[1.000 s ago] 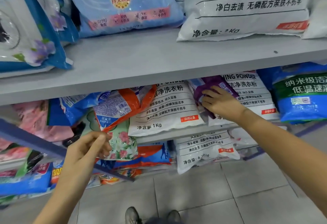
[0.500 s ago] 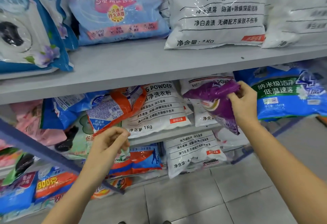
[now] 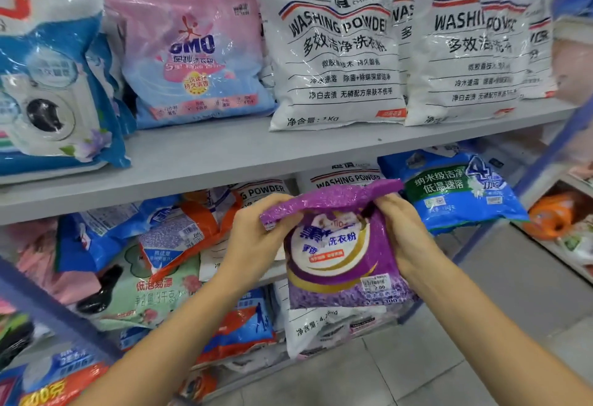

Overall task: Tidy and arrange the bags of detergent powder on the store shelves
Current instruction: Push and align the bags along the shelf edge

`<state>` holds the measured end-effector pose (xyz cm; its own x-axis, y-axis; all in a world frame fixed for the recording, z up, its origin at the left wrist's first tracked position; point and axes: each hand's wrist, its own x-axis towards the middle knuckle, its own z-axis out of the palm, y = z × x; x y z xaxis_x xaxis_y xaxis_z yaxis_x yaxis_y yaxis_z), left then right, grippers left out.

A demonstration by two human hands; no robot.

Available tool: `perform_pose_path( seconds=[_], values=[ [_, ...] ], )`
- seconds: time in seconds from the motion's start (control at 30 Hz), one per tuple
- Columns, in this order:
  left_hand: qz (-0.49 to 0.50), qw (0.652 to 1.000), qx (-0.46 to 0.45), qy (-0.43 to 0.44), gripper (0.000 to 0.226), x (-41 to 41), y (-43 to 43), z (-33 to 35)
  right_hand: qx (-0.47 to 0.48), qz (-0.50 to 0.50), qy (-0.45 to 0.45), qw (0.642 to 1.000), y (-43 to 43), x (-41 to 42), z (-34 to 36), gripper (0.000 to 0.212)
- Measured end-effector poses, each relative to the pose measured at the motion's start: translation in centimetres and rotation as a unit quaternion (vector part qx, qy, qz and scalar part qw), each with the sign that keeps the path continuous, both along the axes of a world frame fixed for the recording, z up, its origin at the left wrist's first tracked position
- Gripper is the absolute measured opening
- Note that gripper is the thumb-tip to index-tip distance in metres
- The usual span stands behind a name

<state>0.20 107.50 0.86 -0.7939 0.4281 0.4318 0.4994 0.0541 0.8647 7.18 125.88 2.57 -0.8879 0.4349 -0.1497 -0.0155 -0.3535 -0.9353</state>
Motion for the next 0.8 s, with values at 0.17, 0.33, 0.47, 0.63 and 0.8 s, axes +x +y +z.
perform_pose_path(
  seconds=[0.17,0.33,0.47,0.63,0.8],
  values=[
    [0.050,0.988,0.094,-0.113,0.017,-0.2,0.5,5.0,0.024,0.009,0.109,0.994,1.0,0.6,2.1,0.020],
    [0.040,0.992,0.089,-0.084,0.042,0.4,0.7,8.4,0.195,0.061,0.173,0.964,1.5,0.1,5.2,0.043],
    [0.055,0.992,0.093,-0.065,0.042,-0.7,-0.2,11.0,0.229,-0.003,0.201,0.953,0.1,-1.7,8.6,0.042],
    [0.071,0.987,0.141,-0.034,0.043,-2.4,-1.5,13.9,0.230,-0.006,0.234,0.945,-2.0,-3.6,14.1,0.027],
    [0.110,0.972,0.198,-0.064,0.041,-4.4,-2.9,16.8,0.289,0.011,0.249,0.924,-3.4,-5.2,17.8,0.037]
  ],
)
